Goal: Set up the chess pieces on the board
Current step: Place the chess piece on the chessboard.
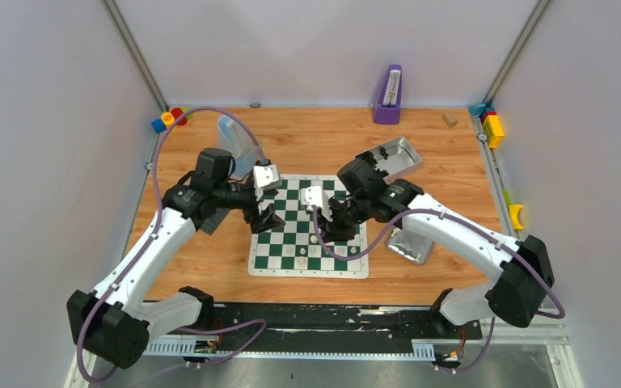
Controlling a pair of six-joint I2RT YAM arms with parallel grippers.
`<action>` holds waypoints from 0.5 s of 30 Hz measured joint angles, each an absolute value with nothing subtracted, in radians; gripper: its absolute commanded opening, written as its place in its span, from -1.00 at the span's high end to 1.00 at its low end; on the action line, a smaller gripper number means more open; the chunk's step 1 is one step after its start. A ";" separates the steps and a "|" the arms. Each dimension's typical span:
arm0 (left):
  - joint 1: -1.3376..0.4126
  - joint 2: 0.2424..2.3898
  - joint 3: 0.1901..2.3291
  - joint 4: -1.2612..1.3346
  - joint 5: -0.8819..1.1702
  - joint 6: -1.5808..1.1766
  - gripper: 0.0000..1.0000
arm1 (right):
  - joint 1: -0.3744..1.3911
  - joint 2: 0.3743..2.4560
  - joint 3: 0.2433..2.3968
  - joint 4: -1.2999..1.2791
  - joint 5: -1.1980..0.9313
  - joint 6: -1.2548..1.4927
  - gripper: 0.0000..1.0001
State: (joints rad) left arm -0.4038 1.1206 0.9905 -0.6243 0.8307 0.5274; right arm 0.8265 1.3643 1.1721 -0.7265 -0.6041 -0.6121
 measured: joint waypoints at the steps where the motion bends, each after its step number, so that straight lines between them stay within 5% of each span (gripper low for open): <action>1: -0.385 1.101 0.990 -0.628 0.800 0.528 -0.94 | 0.830 1.389 1.172 -0.734 -0.604 -0.612 1.00; 15: -0.252 0.974 0.990 -0.678 0.432 0.424 -1.00 | 0.909 1.699 1.223 -0.814 -0.558 -0.612 0.96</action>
